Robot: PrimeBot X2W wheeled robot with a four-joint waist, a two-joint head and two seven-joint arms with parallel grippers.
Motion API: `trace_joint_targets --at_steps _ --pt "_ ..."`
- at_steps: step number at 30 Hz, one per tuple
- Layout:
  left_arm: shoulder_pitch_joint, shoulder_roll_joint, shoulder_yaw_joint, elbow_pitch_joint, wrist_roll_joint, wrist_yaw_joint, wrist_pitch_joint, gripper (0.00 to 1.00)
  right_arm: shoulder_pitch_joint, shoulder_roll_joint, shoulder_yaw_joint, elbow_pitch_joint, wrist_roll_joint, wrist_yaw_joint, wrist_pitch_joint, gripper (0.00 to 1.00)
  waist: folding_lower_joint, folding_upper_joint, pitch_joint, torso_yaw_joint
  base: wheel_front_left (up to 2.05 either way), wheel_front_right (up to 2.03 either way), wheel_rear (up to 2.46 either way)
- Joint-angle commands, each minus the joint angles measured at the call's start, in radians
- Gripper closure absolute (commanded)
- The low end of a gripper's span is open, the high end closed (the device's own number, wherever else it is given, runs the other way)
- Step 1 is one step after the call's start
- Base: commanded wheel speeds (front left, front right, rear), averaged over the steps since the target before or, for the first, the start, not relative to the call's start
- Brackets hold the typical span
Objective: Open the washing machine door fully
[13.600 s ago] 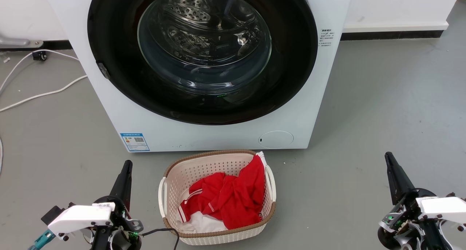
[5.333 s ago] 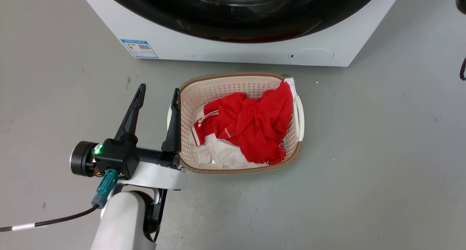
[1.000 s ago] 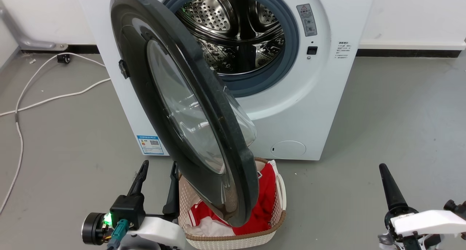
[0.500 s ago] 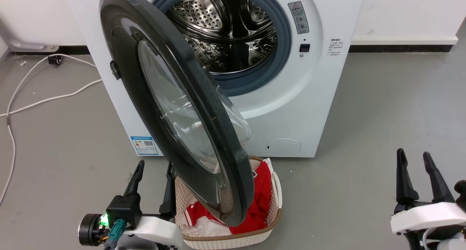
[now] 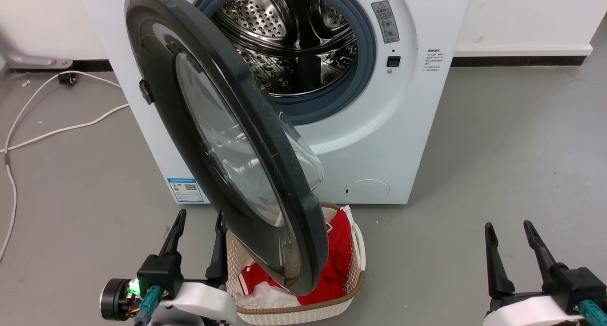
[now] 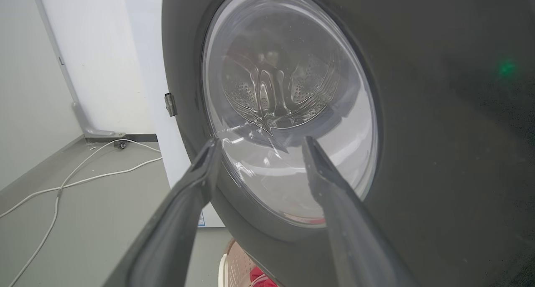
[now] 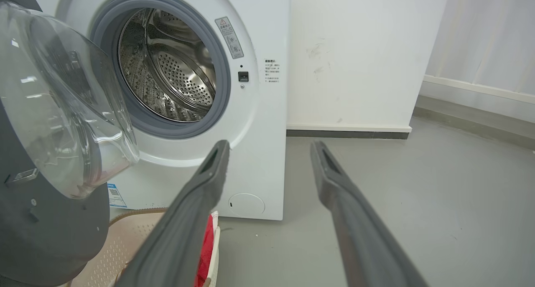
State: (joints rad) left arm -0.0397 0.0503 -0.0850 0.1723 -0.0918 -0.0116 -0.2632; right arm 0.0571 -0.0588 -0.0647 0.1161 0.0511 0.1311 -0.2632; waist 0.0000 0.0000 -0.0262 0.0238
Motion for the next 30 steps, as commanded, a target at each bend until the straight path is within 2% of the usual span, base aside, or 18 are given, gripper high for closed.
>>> trace_joint_targets --at_steps 1,16,17,18,20,30 --pt "0.009 0.0 0.004 0.002 0.005 -0.003 -0.002 0.0 0.014 0.006 0.001 -0.005 -0.007 -0.001 -0.002 0.0 0.0 0.0 0.0 -0.001 0.0 0.0 0.0" --pt "0.011 0.0 0.006 0.002 0.007 -0.004 -0.002 0.0 0.02 0.01 0.004 -0.018 0.012 -0.001 0.009 0.0 0.0 0.0 0.002 0.002 0.0 0.0 0.0" --pt "0.011 0.0 0.006 0.003 0.006 -0.005 -0.002 0.2 0.021 0.01 0.003 -0.018 0.013 -0.001 0.009 0.0 0.0 0.0 0.002 0.002 0.0 0.0 0.0" --pt "0.012 0.0 0.006 0.004 0.005 -0.006 -0.002 0.62 0.021 0.01 0.003 -0.018 0.014 -0.001 0.009 0.0 0.0 0.0 0.002 0.002 0.0 0.0 0.0" --pt "0.012 0.0 0.007 0.003 0.002 -0.009 -0.002 1.0 0.021 0.011 0.003 -0.018 0.016 -0.001 0.009 0.0 0.0 0.0 0.003 0.001 0.0 0.0 0.0" --pt "0.001 0.0 0.011 -0.02 -0.013 -0.016 -0.002 1.0 0.02 0.01 0.007 -0.013 0.019 -0.001 0.007 0.0 0.0 0.0 0.004 0.0 0.0 0.0 0.0"
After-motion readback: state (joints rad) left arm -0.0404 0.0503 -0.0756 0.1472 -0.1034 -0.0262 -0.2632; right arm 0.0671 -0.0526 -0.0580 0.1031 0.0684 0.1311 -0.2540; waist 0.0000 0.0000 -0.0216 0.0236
